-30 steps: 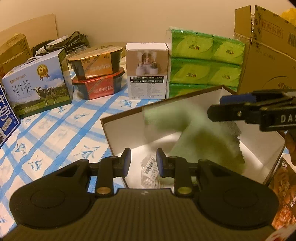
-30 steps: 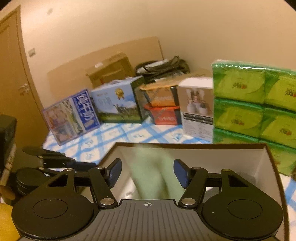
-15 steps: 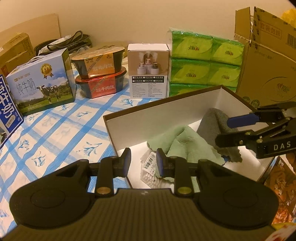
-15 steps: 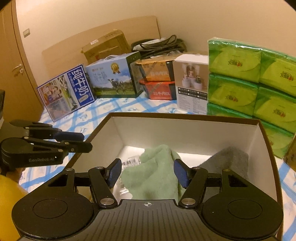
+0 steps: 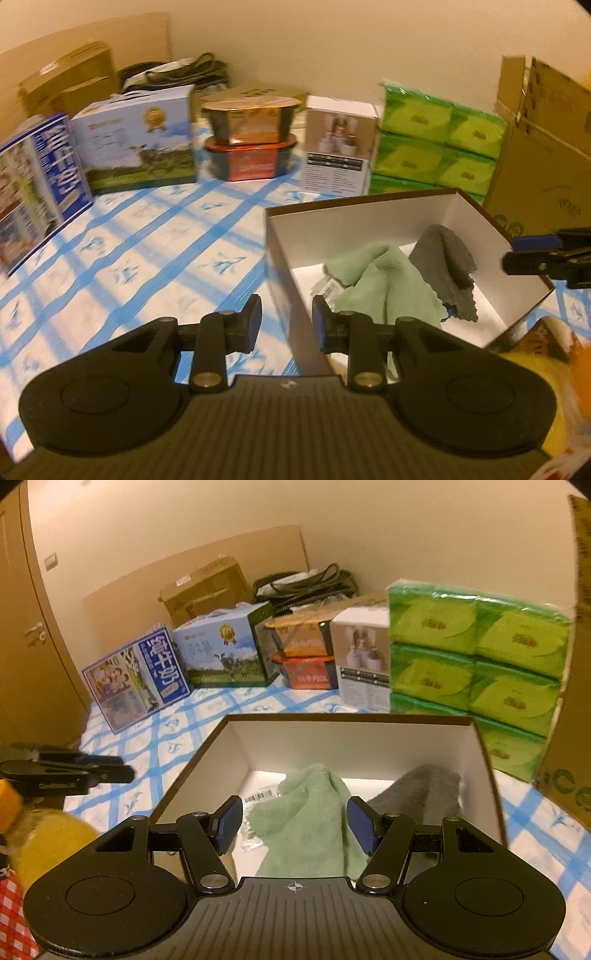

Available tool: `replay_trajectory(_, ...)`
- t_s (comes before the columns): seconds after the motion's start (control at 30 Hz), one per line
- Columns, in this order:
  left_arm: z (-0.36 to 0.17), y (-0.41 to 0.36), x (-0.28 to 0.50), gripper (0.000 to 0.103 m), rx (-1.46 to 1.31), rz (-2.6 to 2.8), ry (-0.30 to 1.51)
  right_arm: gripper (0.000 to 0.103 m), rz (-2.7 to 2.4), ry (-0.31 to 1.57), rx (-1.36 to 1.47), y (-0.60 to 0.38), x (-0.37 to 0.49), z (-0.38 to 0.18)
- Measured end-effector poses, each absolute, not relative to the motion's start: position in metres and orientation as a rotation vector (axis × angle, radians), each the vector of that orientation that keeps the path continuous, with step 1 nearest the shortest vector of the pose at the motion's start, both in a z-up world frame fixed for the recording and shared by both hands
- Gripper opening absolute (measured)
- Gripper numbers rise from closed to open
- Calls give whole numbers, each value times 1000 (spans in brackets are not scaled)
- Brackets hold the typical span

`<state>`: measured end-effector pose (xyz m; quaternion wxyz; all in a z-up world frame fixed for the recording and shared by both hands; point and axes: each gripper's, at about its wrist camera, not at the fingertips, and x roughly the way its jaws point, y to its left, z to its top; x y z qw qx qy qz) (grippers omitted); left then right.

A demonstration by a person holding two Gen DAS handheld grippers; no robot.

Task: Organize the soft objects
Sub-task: 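Withdraw both tools from the box toward the remaining bed items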

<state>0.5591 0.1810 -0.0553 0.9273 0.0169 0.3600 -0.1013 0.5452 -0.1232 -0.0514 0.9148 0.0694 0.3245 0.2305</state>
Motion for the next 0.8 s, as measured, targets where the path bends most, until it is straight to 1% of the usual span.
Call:
replay_trajectory(0.17,-33,200,516,26,5,-144,728,64,455,648,182,-143,507,-33)
replay_trajectory(0.33,-14,203,466,26,21,-103,729,66,438,634,215,-162,457,-17)
replay_trajectory(0.47,0,197,419,32,9,-94,719,68,420,619,224,-174,412,-7)
replay_trajectory(0.6,11,185,373,33,2,-66,722,71,418,613,258,-183,368,-1)
replay_trajectory(0.7,18,177,340,36,-35,-71,719,72,419,613,276,-188,336,3)
replay_trajectory(0.8,22,165,304,37,-62,-80,719,73,417,615,277,-191,304,5)
